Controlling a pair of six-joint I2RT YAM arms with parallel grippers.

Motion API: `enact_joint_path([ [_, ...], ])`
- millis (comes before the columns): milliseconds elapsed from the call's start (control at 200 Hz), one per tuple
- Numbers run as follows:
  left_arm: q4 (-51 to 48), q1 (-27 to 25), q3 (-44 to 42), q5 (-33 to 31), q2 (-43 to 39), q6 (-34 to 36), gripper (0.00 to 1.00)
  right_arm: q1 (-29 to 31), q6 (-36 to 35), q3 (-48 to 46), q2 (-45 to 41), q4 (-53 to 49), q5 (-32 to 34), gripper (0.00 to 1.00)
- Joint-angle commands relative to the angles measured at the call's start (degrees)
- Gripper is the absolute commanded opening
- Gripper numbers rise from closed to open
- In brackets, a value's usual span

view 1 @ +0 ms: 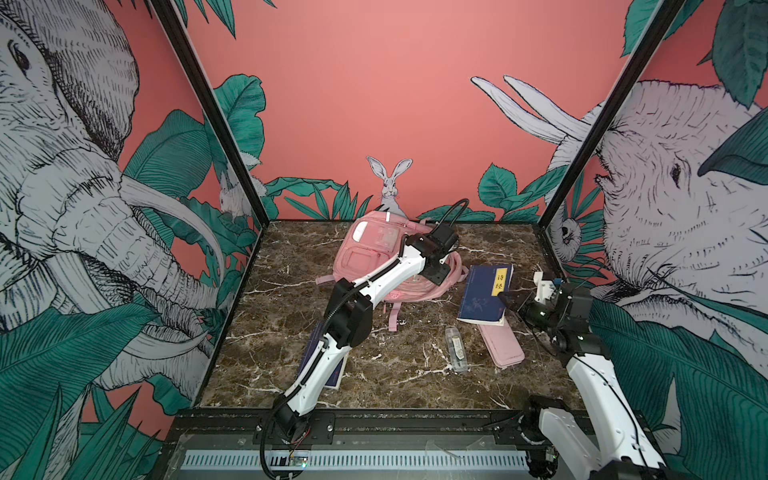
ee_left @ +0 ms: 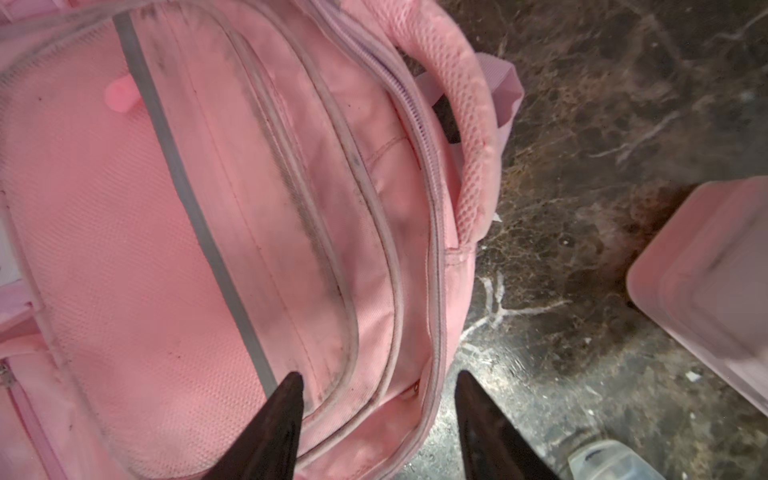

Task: Pack the student bag
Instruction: 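Hold the upright book with the right gripper while the left gripper grasps the backpack opening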

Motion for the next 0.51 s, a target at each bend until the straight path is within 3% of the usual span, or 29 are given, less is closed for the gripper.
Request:
enact_joint_path([
  [0,-3.94,-1.84,2.03,-10.43,1.01,4.22,0.63,-0.32,-0.36,-0.37,-1.12,2.18,-1.95,0.00],
  [190,-0.43,-4.18,0.53,-24.45,3.02,8.18,0.61,-0.36,0.59,-1.35,-1.74,3.39,-2.60,0.00],
  [500,4.18,-4.17,-2.28,-28.37,4.72,9.32,0.58,-0.36,1.02,-2.19,-3.03,2.98,-3.20,0.00],
])
